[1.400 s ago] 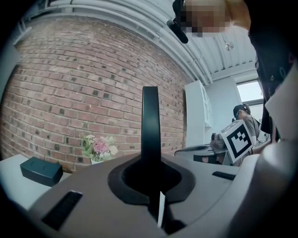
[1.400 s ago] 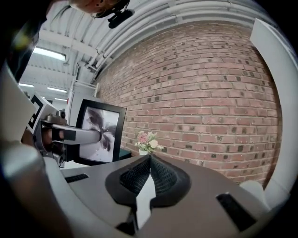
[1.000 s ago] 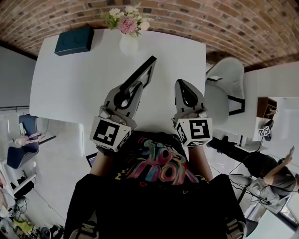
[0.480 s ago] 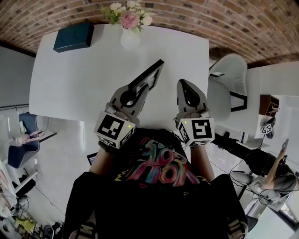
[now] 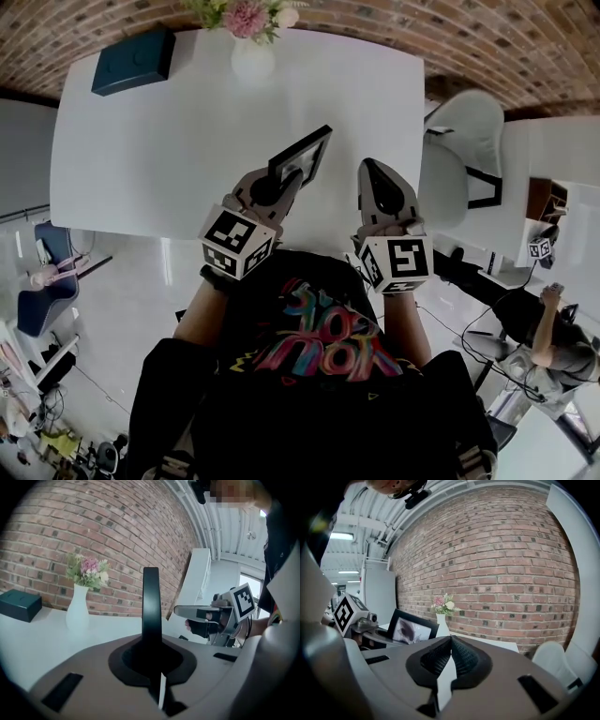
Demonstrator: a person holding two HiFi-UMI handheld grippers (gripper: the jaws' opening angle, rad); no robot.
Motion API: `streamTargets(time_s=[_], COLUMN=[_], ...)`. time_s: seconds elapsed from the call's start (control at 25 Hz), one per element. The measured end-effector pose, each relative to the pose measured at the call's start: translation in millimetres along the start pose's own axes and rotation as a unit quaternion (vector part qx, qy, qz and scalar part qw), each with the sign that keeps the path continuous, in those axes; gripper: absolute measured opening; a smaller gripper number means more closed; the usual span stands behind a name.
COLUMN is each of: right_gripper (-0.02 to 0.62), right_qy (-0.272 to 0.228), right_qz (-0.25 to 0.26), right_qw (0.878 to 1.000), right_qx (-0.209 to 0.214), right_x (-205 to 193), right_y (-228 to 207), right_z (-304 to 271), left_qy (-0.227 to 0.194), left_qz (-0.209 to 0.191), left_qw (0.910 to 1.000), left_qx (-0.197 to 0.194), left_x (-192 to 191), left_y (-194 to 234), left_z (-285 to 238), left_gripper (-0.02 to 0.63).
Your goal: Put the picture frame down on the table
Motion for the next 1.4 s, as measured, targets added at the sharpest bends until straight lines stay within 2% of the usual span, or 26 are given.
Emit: streamTargets(time_s=[0.52, 0.88, 1.0, 1.16, 1.4], right_gripper=[0.02, 0.02, 0.02, 0.02, 0.02], right_qy=[0.024, 0.046, 0.052, 0.057, 0.067], right_qz=[-0.026, -0.041, -0.047, -0.05, -0.052], right_qw=[0.999, 0.998, 0.998, 0.997, 0.996], right_qx=[0.002, 0.004, 0.004, 0.008, 0.013], right_x=[-38.0, -50.0, -53.4, -56.1, -57.9], right_y=[0.4, 2.9, 2.2, 2.6, 3.7], right_z=[-17.5, -24.9, -29.2, -36.8, -47.9], left_qy=[0.068, 0.118, 0.12, 0.126, 0.138], left_qz=[0.048, 0.082, 0.093, 0.082, 0.072], left_qw=[0.9965, 0.9896, 0.9884, 0.9885, 0.9875], left_qx=[0.005, -0.004, -0.007, 0.004, 0.027], left_x=[-68.5, -92.0, -95.3, -96.5, -100.9], left_y=[24.8, 37.3, 42.8, 51.1, 64.4], left_z=[-25.8, -41.6, -45.0, -50.9, -56.6], left_gripper=[0.029, 0.029, 0.029, 0.031, 0.072])
Point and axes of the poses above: the fingertips, and each gripper's own axes: z backward along the fingers, y to its left, x out of its top, the point moved 9 cm from there along z, backward along the fingers, and after that the axes turned 8 degrees about -y, right-handed, at the moved point
